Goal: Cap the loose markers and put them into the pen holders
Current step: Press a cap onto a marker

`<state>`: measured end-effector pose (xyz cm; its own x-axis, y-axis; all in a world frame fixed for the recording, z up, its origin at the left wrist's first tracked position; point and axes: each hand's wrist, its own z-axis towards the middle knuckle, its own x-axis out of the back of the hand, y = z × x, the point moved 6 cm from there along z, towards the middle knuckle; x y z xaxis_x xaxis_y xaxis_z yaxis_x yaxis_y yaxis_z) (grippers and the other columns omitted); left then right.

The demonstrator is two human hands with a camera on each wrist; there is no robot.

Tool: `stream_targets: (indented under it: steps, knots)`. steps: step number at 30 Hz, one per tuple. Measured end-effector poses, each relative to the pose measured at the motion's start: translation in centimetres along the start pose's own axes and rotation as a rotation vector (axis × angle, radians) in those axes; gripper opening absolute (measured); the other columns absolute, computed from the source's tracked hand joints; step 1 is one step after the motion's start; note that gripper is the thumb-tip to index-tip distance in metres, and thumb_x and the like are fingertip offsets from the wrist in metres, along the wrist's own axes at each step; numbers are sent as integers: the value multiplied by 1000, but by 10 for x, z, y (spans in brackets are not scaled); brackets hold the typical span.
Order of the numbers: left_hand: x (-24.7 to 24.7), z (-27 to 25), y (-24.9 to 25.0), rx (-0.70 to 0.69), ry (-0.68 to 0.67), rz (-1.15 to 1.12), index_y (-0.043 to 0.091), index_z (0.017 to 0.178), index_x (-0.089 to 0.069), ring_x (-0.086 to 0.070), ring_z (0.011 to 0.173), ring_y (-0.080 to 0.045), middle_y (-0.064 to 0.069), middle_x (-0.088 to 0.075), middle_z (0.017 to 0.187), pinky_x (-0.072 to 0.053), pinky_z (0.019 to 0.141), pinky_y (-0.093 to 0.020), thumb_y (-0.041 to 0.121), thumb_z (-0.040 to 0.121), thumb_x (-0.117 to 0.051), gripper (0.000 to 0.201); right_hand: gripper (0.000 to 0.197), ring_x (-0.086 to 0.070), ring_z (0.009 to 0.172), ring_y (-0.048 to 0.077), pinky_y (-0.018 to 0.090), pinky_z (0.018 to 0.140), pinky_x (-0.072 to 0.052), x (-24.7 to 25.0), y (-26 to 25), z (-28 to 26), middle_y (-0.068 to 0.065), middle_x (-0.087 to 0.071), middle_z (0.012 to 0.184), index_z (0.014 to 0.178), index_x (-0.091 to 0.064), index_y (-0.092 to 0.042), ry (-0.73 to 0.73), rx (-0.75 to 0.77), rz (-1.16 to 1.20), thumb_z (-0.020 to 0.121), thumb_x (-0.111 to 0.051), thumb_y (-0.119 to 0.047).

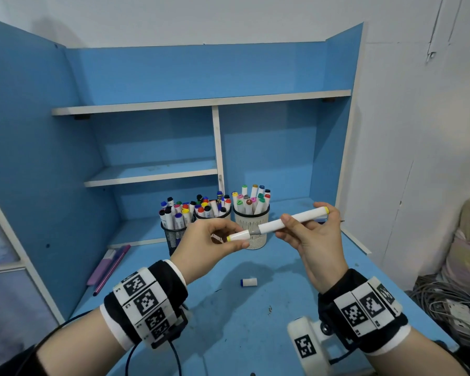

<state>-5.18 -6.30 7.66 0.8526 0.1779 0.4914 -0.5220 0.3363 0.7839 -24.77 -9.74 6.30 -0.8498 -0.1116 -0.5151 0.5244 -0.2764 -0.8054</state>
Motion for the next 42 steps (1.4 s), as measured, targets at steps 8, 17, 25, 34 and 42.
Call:
stream_targets:
  steps: [8,17,25,34,42]
  knots:
    - [0,-4,10,-39,99,11,38,82,-70,-64,73,-19,5,-72,77,-56,69,-34,19,73,-79,23,47,-68,67,22,29,61,-57,-4,4,-4,27,-53,95,99,-32,-18,14,-1,-6,79,-64,11]
    - [-9,-2,7,-34,108,-59,39,79,-71,-60,69,-31,-10,-71,76,-52,71,-47,14,74,-77,26,50,-65,63,20,30,62,-58,-12,-3,-10,20,-56,84,94,-31,-21,0,76,-65,80,-61,15]
    - [-11,4,-2,8,103,-165,27,79,-72,-61,64,-9,1,-72,73,-54,66,-24,1,73,-75,26,52,-61,59,23,35,70,-56,-24,-5,-9,16,-63,75,96,-28,-24,-84,148,-108,82,-58,17]
    - [-17,15,-15,107,34,49,22,90,-73,-64,75,-5,9,-72,83,-55,76,-30,17,76,-76,16,19,-66,75,2,24,77,-56,-25,-12,6,2,-60,81,95,-53,-7,-202,205,-313,86,-58,9]
    - [-28,32,36,-209,157,65,17,89,-75,-61,71,0,13,-67,75,-50,69,-14,13,73,-78,16,22,-59,70,-3,11,63,-47,-25,-14,15,-11,-59,74,81,-61,-11,-199,268,-481,74,-73,7]
